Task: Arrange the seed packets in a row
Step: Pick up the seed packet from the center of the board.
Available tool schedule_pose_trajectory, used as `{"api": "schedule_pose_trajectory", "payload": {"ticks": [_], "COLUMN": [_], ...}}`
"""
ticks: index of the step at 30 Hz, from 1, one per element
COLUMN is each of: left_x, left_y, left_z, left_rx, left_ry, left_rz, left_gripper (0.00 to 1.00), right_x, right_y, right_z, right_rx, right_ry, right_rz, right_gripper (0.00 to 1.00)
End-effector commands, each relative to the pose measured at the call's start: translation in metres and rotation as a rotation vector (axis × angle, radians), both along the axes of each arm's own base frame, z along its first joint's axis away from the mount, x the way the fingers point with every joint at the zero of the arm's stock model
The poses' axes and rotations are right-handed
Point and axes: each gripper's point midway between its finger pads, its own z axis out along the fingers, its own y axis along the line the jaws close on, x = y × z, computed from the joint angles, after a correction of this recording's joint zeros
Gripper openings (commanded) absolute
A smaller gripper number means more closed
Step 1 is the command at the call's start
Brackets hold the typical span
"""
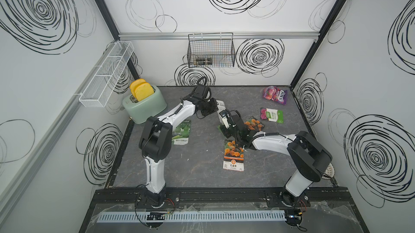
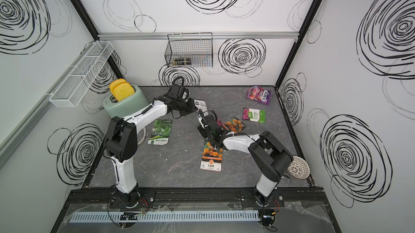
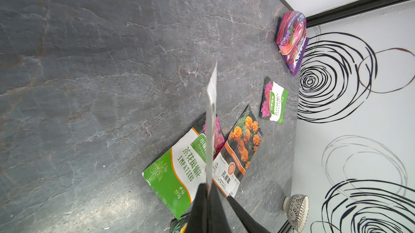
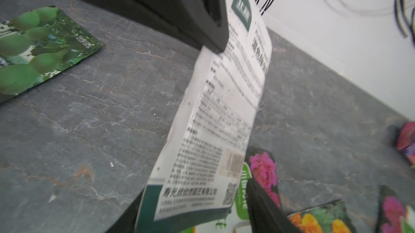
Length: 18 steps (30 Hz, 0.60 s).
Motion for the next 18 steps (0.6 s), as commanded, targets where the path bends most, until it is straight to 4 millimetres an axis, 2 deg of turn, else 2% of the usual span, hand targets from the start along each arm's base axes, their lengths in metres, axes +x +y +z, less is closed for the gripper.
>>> {"api": "schedule_pose_trajectory", "payload": {"ticks": [1,2,7,10,14,18], "left_x": [-0.005,-0.005,0.001,0.009,0.013,0.001], "left_y": [-0.001,-0.002,-0.006,-0.007,-0.003,0.008], "left_z": [0.022,0.022,0.034,0.064,0.108,0.125], "left_rx": [-0.011,-0.013,-0.052,-0.130,-0.231,-0.278], "left_ry": [-0.046,-0.045,-0.064,-0.124,-0.207,-0.252], "left_rz": [-0.015,-0.015,-0.005,0.016,0.034,0.024], "left_gripper": [0.00,0.00,0.01,0.39,0.69,0.73], "right_x": [0.013,0.013,0.008,0.002,-0.008,-0.021], "right_y": [0.009,0.011,0.009,0.003,-0.007,-0.022], "right_z": [0.016,0.015,0.017,0.025,0.046,0.069], "right_rx": [0.027,0.025,0.046,0.071,0.165,0.344], "right_ry": [-0.051,-0.047,-0.035,-0.039,-0.009,0.093], "right_rz": [-0.021,-0.020,-0.021,-0.027,-0.006,0.038], "right_gripper": [0.42,0.32,0.02,0.00,0.00,0.00]}}
